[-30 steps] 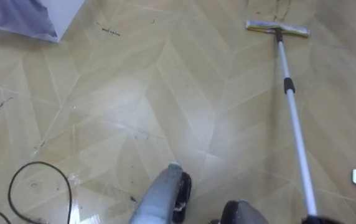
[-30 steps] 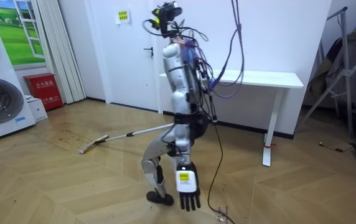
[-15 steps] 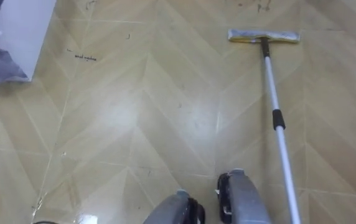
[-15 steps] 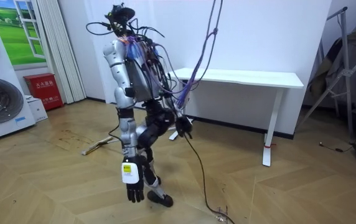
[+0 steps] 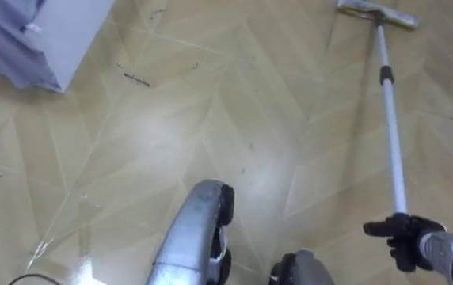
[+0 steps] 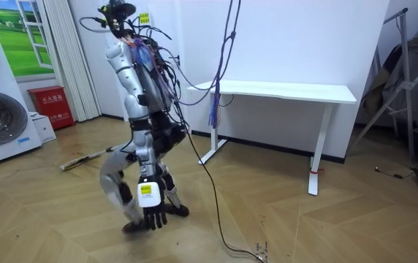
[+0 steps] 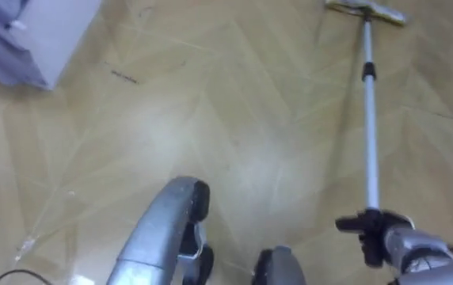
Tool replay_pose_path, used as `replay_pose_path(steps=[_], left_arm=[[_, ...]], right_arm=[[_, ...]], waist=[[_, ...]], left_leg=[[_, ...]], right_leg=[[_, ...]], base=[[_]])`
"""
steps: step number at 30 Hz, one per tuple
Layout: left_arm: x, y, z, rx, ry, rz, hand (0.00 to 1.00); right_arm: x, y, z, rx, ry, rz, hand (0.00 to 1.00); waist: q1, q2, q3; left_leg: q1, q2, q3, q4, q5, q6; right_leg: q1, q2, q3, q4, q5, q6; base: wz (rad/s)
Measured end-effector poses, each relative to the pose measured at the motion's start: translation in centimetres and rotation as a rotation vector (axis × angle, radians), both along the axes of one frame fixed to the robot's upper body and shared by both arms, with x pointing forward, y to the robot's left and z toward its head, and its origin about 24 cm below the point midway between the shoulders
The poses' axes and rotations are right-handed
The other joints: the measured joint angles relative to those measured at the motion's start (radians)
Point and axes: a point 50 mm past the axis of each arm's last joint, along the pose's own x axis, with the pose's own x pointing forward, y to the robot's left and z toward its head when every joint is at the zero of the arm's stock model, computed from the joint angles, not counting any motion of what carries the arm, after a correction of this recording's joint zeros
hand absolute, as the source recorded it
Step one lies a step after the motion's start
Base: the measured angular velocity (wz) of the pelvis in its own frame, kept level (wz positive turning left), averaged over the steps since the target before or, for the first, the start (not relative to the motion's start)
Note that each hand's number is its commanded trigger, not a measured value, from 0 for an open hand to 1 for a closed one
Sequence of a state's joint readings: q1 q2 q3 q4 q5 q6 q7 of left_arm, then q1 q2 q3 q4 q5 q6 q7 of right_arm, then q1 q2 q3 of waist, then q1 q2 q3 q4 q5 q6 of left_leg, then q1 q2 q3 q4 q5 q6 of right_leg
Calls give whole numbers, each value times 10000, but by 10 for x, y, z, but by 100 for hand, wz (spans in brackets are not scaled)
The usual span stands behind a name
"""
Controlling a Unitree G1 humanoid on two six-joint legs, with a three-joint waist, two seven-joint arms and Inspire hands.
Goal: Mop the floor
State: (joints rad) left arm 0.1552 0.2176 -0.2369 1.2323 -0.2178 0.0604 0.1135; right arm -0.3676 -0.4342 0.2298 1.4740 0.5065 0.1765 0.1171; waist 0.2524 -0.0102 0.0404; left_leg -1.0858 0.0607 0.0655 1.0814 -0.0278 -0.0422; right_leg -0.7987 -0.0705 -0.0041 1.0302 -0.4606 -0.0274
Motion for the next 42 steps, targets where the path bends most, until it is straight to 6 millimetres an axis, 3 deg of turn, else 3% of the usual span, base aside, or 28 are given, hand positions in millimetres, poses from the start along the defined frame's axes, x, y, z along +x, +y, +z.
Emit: replay_pose_path(steps=[1, 2, 3, 4, 5, 6, 7, 8, 9, 11, 14, 18, 21, 23, 24, 25, 26, 27, 28, 29, 30, 32, 33, 34, 35, 38, 40, 42], left_arm=[[0, 6, 1, 74, 135, -67, 0], [5, 7, 1, 76, 110, -45, 0], [9, 6, 1, 47, 66, 10, 0], [11, 2, 0, -93, 1, 164, 0], [11, -3, -1, -252, -13, 156, 0], [11, -6, -2, -322, 18, 164, 0], [8, -10, -3, -422, 70, 204, 0], [10, -11, -3, -445, -4, 175, 0], [12, -10, -3, -412, -96, 152, 0], [23, -10, -1, -457, -545, 77, 0], [27, -16, -1, -631, -703, 42, 0], [16, -15, -2, -579, -186, 192, 0], [10, -11, -2, -323, 116, 368, 0], [10, -8, -1, -260, 61, 682, 0], [9, -6, -1, -234, 62, 767, 0], [7, -3, 0, -171, 105, 694, 0], [4, 2, 2, -20, 110, 582, 0], [3, 5, 3, 52, 124, 490, 0], [0, 8, 5, 110, 110, 302, 0], [-2, 7, 5, 87, 123, 110, 0], [-3, 8, 5, 72, 164, 89, 0], [-7, 10, 6, -25, 204, 111, 0], [-8, 10, 6, -86, 185, 113, 0], [-13, 9, 6, -222, 230, 134, 0], [-13, 8, 6, -354, 238, 122, 0], [-6, 4, 5, -565, -41, 269, 0], [1, -1, 4, -685, -308, 452, 0], [4, -3, 3, -795, -553, 638, 0]], right_arm=[[-20, 2, -9, 297, 365, -291, 100], [-44, 0, -17, 353, 916, -572, 100], [-58, 0, -21, 307, 1287, -741, 100], [-88, 0, -29, 249, 2130, -1042, 100], [-117, 2, -34, 150, 3013, -1115, 100], [-131, 4, -36, 94, 3422, -1150, 100], [-154, 13, -42, 235, 4065, -1177, 100], [-169, 19, -45, 299, 4487, -1193, 100], [-172, 26, -48, 440, 4577, -1166, 100], [-178, 49, -56, 842, 4680, -1245, 100], [-178, 59, -60, 960, 4589, -1526, 100], [-164, 60, -60, 994, 4429, -1672, 100], [-128, 54, -55, 909, 4176, -1642, 100], [-87, 35, -41, 333, 3518, -1562, 100], [-71, 30, -36, 178, 3127, -1503, 100], [-39, 19, -23, -185, 2204, -1330, 100], [-15, 14, -13, -497, 1293, -1007, 100], [-5, 12, -8, -525, 803, -931, 100], [14, 11, 1, -448, 5, -839, 100], [25, 8, 8, -280, -466, -937, 100], [26, 7, 10, -157, -617, -1027, 100], [16, 6, 5, 152, -525, -1329, 100], [10, 6, 2, 193, -378, -1382, 100], [-3, 5, -4, 254, -123, -1547, 100], [-17, 4, -10, 380, 12, -1834, 100], [-56, 2, -23, 470, 773, -2087, 100], [-84, 3, -30, 373, 1575, -2191, 100], [-113, 6, -36, 232, 2517, -2137, 100]], waist=[[-130, 182, -54], [-390, 396, -108], [-505, 423, -131], [-747, 478, -177], [-871, 568, -228], [-935, 639, -291], [-1082, 869, -406], [-1406, 1076, -451], [-1493, 1116, -493], [-1788, 1304, -436], [-1990, 1313, -417], [-1871, 1154, -327], [-1530, 675, -208], [-1088, 224, -233], [-1013, 109, -230], [-782, 137, -170], [-611, 114, -112], [-523, 54, -90], [-369, -37, -66], [-223, -221, 22], [-177, -256, 18], [-80, -188, 18], [-25, -127, -12], [-41, -72, -42], [-136, -56, -59], [-414, 161, -109], [-716, 373, -249], [-986, 590, -375]], left_leg=[[681, -89, -312, -1206, -1209, 108], [544, -403, -268, -1181, -1911, 484], [466, -504, -142, -1062, -2108, 766], [574, -832, 38, -906, -2455, 1266], [871, -1114, 103, -731, -2770, 1522], [1056, -1205, 102, -660, -2905, 1619], [1394, -1419, -29, -590, -3132, 1821], [1658, -1543, -141, -572, -3337, 1989], [1706, -1595, -158, -570, -3407, 2063], [1716, -1651, -152, -368, -3724, 2290], [1720, -1899, 71, -363, -3910, 2469], [2108, -2005, 165, -409, -4280, 2356], [2658, -2000, 216, -377, -4775, 1500], [2888, -1927, 355, -205, -5172, 725], [2875, -1889, 416, -41, -5228, 591], [2661, -1508, 672, 805, -5135, 444], [2300, -1121, 918, 1945, -4631, 254], [2122, -987, 1044, 2476, -4224, 194], [1709, -853, 1154, 3423, -3142, 198], [1180, -922, 1144, 4091, -1975, 281], [986, -926, 1144, 4221, -1819, 276], [497, -789, 672, 2529, -2663, 583], [487, -717, 584, 1730, -2687, 583], [502, -681, 437, 304, -2821, 761], [537, -748, 336, -60, -2950, 1078], [687, -796, 404, -61, -3332, 1687], [821, -995, 433, -73, -3520, 1851], [1056, -1205, 450, -51, -3769, 1932]], right_leg=[[-117, -103, -129, 319, -359, 161], [-275, -467, -245, 678, -678, 463], [-295, -661, -251, 827, -751, 611], [-234, -915, -168, 1200, -803, 723], [-294, -1020, 125, 1940, -177, 825], [-407, -1026, 271, 2396, 365, 890], [-626, -1010, 426, 3207, 1681, 811], [-1049, -858, 659, 3854, 2904, 814], [-1311, -682, 781, 4170, 3134, 843], [-2291, -45, 691, 4691, 2920, 887], [-3006, 223, 532, 3418, 2258, 996], [-2778, 208, -54, 1042, 1909, 883], [-2215, 131, -802, 171, 1681, 417], [-1692, 151, -1483, 57, 1186, -229], [-1535, 246, -1546, 15, 974, -385], [-1432, 570, -1451, 227, 711, -807], [-1482, 761, -1373, 607, 468, -863], [-1461, 817, -1306, 790, 320, -887], [-1389, 907, -1082, 1083, -3, -901], [-1190, 916, -817, 1287, -204, -958], [-1145, 934, -707, 1368, -299, -1006], [-846, 1245, -507, 1360, -457, -963], [-769, 1331, -467, 1334, -497, -965], [-650, 1391, -464, 1302, -668, -977], [-594, 1363, -461, 1282, -864, -901], [-370, 1286, -475, 1115, -1107, -805], [-275, 1073, -529, 1298, -1152, -684], [-253, 850, -553, 1776, -991, -369]], base=[[56], [69], [84], [46], [28], [5], [8], [9], [0], [-10], [5], [-12], [-12], [-13], [-32], [-37], [-36], [-22], [-4], [6], [28], [33], [15], [11], [14], [7], [18], [16]])
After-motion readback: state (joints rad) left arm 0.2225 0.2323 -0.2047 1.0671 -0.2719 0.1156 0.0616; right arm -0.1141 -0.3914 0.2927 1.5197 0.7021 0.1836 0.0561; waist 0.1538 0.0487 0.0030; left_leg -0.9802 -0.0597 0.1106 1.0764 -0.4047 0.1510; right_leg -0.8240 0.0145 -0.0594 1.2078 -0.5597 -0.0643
